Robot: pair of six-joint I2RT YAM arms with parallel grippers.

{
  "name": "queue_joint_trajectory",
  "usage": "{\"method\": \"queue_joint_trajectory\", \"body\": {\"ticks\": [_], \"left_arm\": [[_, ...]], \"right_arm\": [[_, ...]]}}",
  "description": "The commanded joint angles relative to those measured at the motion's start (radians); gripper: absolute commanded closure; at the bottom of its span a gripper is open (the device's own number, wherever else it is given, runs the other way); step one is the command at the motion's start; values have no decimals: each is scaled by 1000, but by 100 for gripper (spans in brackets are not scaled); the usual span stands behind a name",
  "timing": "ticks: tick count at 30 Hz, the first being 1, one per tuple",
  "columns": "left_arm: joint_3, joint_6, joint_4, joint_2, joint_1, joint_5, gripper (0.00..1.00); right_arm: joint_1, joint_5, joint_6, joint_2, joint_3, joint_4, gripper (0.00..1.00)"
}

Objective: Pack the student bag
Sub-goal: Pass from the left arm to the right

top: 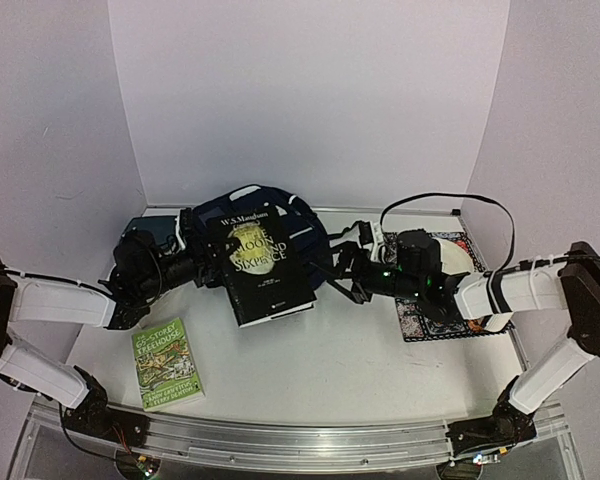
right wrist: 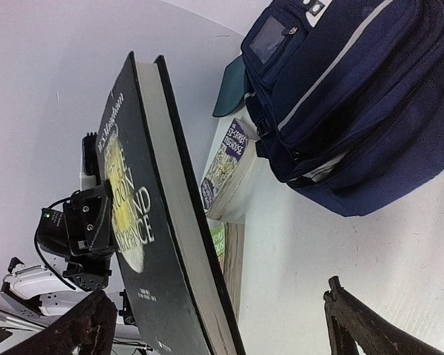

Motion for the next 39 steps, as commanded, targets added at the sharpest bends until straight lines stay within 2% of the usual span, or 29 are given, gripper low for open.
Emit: {"method": "queue_joint_trajectory", "body": {"ticks": [1, 6, 15, 22, 27, 30, 35, 37, 39], "left_arm": [[74, -11, 209, -40, 4, -153, 100], [84, -52, 289, 7, 5, -211, 100], [111, -150, 413, 91, 5, -226, 100], [105, -190, 456, 126, 4, -222, 100], [93, -198, 474, 140, 4, -221, 100], [79, -188, 474, 152, 5, -221, 98], [26, -141, 472, 177, 5, -237, 86], [13, -95, 472, 185, 6, -237, 78], [5, -37, 469, 193, 9, -232, 65]], "right_arm": [[17, 66, 39, -31, -39, 164, 2], [50, 51, 73, 42, -5, 292, 2], [63, -8, 144, 204, 104, 485, 2], [65, -60, 151, 265, 209, 569, 12], [64, -76, 160, 286, 243, 610, 32], [65, -82, 163, 288, 247, 623, 57], [57, -86, 147, 269, 236, 623, 88], [47, -88, 150, 260, 230, 623, 94], [33, -91, 155, 251, 221, 623, 100]]}}
